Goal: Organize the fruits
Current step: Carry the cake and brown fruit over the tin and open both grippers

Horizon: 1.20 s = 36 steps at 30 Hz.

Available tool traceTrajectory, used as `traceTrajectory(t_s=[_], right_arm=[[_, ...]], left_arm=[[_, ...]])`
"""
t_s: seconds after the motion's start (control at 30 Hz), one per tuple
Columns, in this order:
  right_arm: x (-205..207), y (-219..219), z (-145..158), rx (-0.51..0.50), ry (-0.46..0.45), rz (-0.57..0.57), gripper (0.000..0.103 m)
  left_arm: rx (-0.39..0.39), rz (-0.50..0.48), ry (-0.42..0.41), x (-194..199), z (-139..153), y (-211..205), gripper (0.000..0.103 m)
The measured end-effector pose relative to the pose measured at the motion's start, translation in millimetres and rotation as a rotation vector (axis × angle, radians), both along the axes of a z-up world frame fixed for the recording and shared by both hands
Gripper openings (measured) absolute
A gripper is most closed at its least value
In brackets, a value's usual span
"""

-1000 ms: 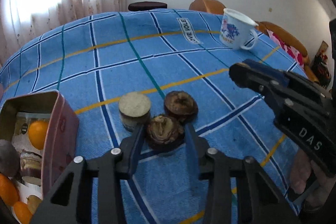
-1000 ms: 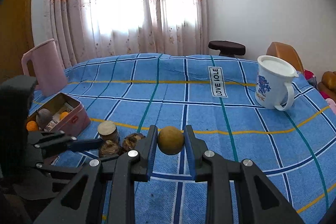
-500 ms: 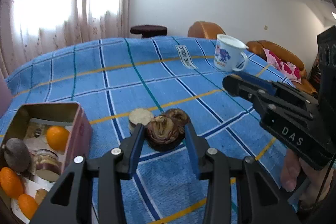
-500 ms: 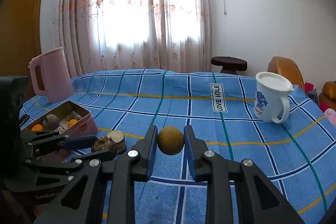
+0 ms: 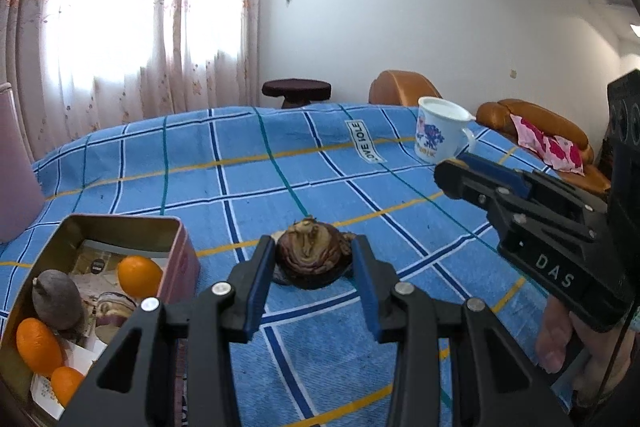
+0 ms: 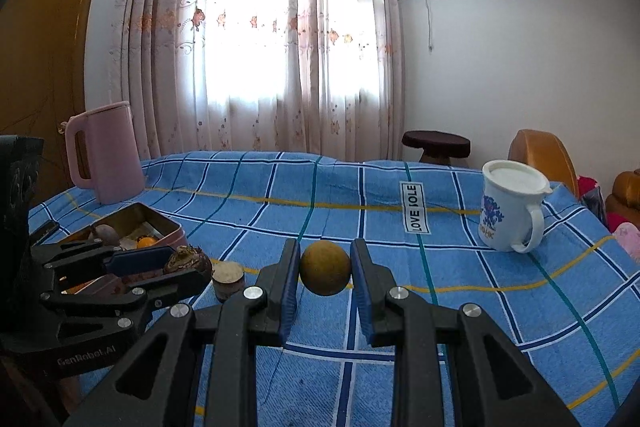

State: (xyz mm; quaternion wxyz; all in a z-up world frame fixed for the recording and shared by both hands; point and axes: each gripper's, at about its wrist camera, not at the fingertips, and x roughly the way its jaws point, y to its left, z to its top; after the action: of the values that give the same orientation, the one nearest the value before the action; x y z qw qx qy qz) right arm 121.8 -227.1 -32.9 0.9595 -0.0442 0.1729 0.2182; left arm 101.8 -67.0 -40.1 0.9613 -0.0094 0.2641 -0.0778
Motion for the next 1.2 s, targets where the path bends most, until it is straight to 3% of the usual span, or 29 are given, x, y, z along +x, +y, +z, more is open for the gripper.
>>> traceTrajectory(t_s=[0.77,1.2], right_arm=[[-20,0,3,0.021,-0.075,0.045,0.027],[-30,48,9,0.013,-0.032,0.168,0.027]], left_arm=[[0.016,0.03,-0.115,-23,9,3,0.041],[-0.019,0.104,-0.096,-46,22,64,0.041]])
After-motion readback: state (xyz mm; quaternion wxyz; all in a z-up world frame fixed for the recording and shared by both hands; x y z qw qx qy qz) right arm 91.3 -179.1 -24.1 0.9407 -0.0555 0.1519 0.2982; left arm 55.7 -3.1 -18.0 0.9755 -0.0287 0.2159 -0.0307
